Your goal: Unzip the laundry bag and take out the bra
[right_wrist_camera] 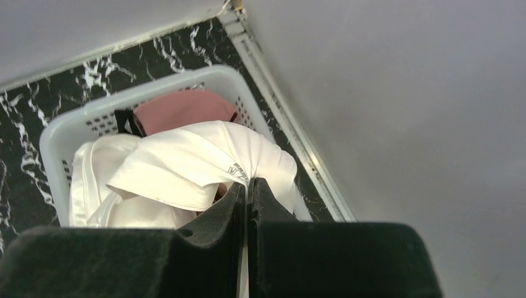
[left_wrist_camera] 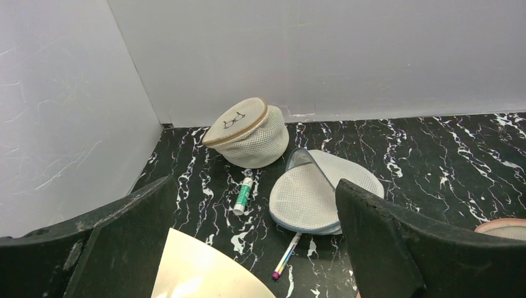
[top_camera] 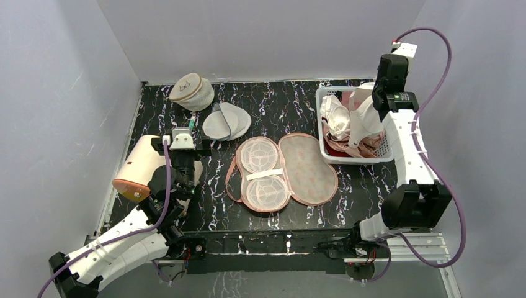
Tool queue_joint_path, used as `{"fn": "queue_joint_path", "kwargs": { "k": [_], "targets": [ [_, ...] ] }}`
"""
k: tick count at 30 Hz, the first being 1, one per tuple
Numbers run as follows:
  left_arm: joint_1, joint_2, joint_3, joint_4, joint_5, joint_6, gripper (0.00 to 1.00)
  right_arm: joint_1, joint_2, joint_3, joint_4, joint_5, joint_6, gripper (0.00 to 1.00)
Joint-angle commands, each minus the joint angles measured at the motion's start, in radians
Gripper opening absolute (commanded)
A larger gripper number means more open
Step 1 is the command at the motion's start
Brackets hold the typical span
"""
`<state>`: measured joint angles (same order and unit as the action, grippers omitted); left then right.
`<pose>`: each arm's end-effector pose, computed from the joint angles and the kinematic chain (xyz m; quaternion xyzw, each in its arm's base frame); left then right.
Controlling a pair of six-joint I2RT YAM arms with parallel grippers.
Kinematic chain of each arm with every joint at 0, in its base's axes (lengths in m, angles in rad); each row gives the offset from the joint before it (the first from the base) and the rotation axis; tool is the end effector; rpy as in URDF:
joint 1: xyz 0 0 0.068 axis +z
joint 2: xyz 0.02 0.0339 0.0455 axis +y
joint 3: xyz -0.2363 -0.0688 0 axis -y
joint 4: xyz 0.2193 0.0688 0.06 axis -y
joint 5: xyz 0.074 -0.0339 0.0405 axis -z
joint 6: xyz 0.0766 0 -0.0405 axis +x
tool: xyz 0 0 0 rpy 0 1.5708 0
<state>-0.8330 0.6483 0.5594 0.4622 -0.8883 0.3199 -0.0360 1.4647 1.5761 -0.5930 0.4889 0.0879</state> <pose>0.1579 -0.0853 0.3411 -0.0202 0.6201 0.0450 0.7829 0.3303 -0.0479 0.3669 0.1765 0.8206 -0.1939 0.5079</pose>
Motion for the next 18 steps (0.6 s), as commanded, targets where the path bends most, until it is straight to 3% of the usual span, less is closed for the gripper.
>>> {"fn": "queue_joint_path", "kwargs": {
  "k": [1,11,18],
  "targets": [
    [0.005,-0.006,0.038,0.010,0.009,-0.011,0.98,-0.001,0.045,-0.074,0.154,-0.125,-0.079,0.00],
    [0.005,0.004,0.044,-0.001,0.016,-0.021,0.98,0.001,0.081,-0.200,0.207,-0.184,-0.081,0.00],
    [0.005,0.001,0.042,0.000,0.012,-0.019,0.98,0.001,0.143,-0.232,0.175,-0.097,0.033,0.00]
  ]
}}
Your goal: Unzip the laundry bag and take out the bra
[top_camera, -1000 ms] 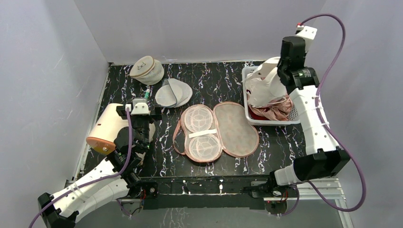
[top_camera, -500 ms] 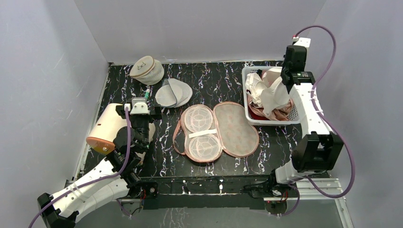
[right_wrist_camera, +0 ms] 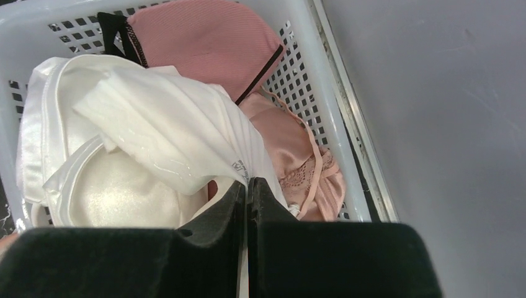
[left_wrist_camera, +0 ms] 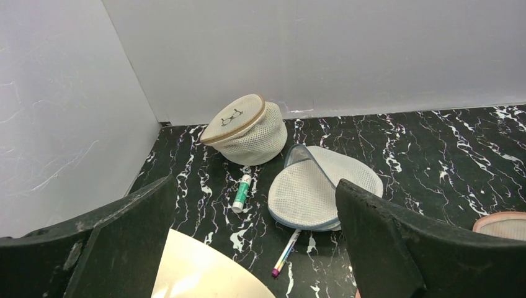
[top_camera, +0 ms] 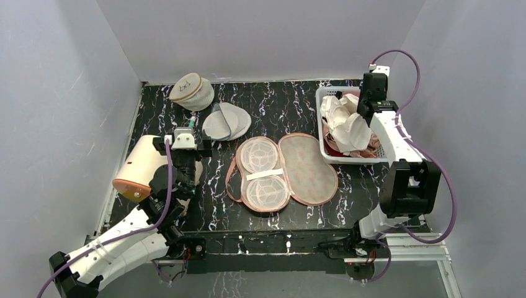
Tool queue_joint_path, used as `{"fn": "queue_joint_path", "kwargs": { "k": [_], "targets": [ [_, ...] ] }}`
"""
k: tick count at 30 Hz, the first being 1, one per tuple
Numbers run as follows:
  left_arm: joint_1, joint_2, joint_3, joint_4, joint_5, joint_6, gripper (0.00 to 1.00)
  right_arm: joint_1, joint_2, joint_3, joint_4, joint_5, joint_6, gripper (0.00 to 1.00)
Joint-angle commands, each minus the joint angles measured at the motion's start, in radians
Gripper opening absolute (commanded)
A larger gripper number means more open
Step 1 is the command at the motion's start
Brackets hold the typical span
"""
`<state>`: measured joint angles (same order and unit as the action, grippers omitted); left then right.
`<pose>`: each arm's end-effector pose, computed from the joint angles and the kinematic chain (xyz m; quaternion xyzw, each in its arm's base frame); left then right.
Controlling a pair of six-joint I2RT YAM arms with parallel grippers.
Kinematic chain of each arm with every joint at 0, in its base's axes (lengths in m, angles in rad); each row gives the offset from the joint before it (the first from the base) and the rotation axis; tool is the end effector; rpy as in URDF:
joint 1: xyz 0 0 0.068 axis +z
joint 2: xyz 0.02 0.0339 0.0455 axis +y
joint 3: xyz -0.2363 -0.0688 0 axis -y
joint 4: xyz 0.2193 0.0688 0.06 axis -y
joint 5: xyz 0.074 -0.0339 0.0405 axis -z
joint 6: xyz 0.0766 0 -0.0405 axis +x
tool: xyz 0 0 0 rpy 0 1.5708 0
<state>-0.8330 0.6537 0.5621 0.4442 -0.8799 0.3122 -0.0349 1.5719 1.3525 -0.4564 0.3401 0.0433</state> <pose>0.1591 -0.0872 0.3393 -0.0131 0.6243 0.0444 0.7798 0.3603 -0.0381 0.2692 0.1079 0.8850 -0.1508 0.4271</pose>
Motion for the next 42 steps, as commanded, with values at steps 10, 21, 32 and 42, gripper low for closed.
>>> {"fn": "queue_joint_path", "kwargs": {
  "k": [10,21,32,42],
  "targets": [
    [0.006,0.008,0.043,0.012,0.005,-0.016,0.99,0.000,0.106,-0.016,0.043,-0.060,0.123,0.10],
    [0.005,0.018,0.048,0.005,0.010,-0.023,0.98,0.000,0.074,0.030,0.028,-0.080,0.152,0.34],
    [0.005,0.028,0.058,-0.017,0.020,-0.042,0.98,0.000,-0.104,0.010,-0.078,-0.179,0.200,0.70],
    [0.005,0.030,0.067,-0.038,0.028,-0.060,0.99,0.000,-0.489,-0.300,0.000,-0.557,0.299,0.86]
  ]
}}
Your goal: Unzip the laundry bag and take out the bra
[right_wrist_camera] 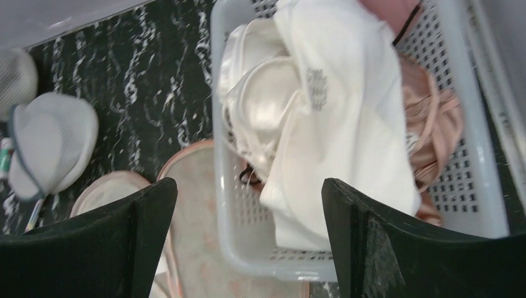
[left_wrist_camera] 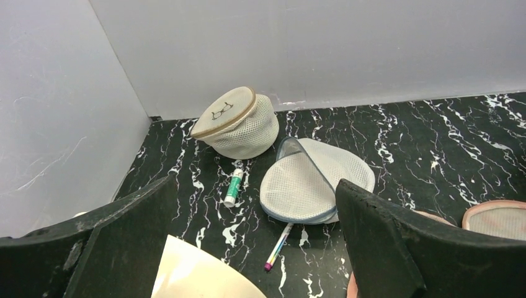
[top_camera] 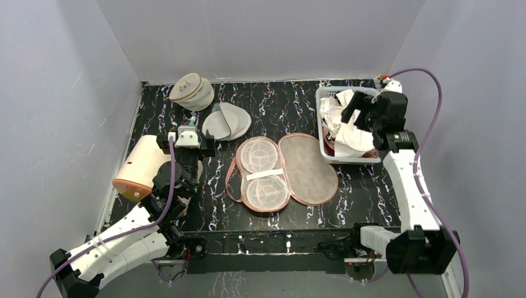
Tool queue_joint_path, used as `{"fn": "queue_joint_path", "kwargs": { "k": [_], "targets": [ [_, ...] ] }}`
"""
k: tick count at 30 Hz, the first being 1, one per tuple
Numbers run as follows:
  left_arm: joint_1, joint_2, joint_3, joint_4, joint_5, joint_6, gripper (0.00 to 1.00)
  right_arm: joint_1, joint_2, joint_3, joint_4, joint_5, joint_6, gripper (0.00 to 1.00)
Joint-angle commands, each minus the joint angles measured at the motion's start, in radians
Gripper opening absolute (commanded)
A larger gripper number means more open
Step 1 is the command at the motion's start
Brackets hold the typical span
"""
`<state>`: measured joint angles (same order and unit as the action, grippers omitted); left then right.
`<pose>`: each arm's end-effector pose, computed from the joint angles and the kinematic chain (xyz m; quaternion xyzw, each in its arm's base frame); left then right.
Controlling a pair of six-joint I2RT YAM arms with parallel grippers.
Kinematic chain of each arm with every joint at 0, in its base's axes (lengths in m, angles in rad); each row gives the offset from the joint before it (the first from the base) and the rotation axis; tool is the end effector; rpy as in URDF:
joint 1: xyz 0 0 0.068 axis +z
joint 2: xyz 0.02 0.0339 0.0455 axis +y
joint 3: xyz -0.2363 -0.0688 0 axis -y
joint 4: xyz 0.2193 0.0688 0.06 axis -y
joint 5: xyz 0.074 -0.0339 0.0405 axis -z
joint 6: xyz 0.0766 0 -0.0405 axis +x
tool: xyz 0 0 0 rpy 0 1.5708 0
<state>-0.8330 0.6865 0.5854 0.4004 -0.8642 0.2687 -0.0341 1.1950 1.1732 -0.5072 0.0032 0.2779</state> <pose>0.1640 -0.0938 0.3373 -0.0049 0.6358 0.0354 0.7710 0.2837 -0.0099 0.3125 0.1355 0.8567 0.0591 0.4941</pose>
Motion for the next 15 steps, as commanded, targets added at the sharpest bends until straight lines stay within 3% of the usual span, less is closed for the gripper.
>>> {"fn": "queue_joint_path", "kwargs": {
  "k": [1,4,11,15],
  "targets": [
    [0.005,-0.001,0.047,0.002,0.016,-0.020,0.98,-0.001,-0.148,-0.147,0.037,-0.228,0.070,0.86],
    [0.005,0.001,0.054,-0.019,0.026,-0.036,0.98,-0.001,-0.249,-0.226,0.004,-0.223,0.096,0.84],
    [0.005,0.004,0.052,-0.015,0.017,-0.029,0.98,-0.001,-0.420,-0.410,-0.002,-0.392,0.261,0.81],
    [0.005,0.009,0.056,-0.022,0.023,-0.035,0.99,-0.001,-0.469,-0.484,-0.092,-0.322,0.342,0.80]
  ]
}}
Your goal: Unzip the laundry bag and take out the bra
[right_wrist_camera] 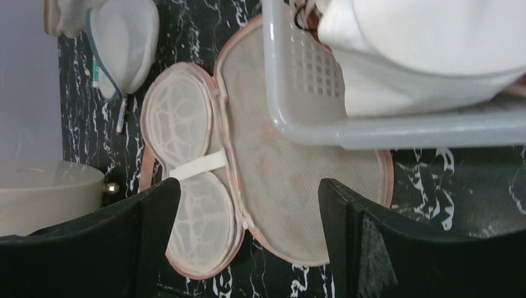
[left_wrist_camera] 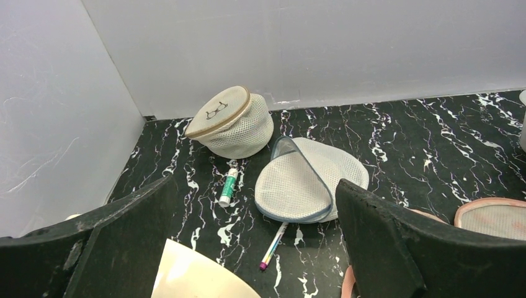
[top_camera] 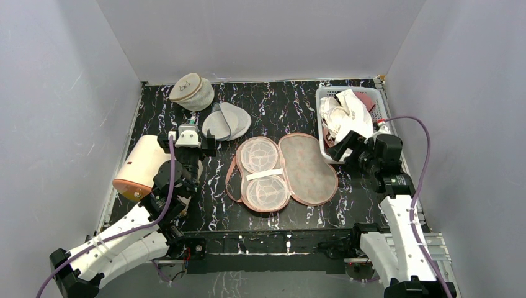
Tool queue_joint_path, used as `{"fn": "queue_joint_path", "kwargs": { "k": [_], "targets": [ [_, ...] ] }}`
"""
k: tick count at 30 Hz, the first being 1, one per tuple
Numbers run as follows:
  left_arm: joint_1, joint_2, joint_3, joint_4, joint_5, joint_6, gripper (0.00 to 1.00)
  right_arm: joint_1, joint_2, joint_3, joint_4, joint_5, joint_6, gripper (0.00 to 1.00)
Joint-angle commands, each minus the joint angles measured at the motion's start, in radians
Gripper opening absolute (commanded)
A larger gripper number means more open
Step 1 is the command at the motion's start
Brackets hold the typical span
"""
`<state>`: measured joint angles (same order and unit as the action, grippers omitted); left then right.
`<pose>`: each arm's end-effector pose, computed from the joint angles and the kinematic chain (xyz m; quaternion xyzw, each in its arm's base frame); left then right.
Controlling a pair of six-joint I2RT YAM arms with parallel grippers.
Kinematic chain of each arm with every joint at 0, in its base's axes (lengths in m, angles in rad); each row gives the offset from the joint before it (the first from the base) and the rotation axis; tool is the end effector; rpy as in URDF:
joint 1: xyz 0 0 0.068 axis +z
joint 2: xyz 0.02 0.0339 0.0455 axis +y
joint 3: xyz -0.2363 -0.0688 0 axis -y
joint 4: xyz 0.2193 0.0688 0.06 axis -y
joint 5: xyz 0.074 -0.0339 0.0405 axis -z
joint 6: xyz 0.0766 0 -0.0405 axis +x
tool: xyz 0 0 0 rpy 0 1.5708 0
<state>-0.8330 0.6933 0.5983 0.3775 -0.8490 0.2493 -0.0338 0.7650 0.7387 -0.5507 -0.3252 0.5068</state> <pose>0.1649 -0.0959 0.3382 -0.0004 0.6387 0.0272 0.7690 0.1939 0.0179 0.2514 0.1573 0.8566 0.2486 0.4240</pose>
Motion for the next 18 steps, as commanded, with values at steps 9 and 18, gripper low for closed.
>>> {"fn": "queue_joint_path", "kwargs": {
  "k": [9,18],
  "targets": [
    [0.005,-0.002,0.048,-0.006,0.009,-0.022,0.98,-0.001,-0.097,-0.221,-0.144,0.159,0.290,0.81],
    [0.005,0.014,0.054,-0.015,0.013,-0.028,0.98,0.006,0.049,-0.233,-0.075,0.310,0.240,0.74]
  ]
}}
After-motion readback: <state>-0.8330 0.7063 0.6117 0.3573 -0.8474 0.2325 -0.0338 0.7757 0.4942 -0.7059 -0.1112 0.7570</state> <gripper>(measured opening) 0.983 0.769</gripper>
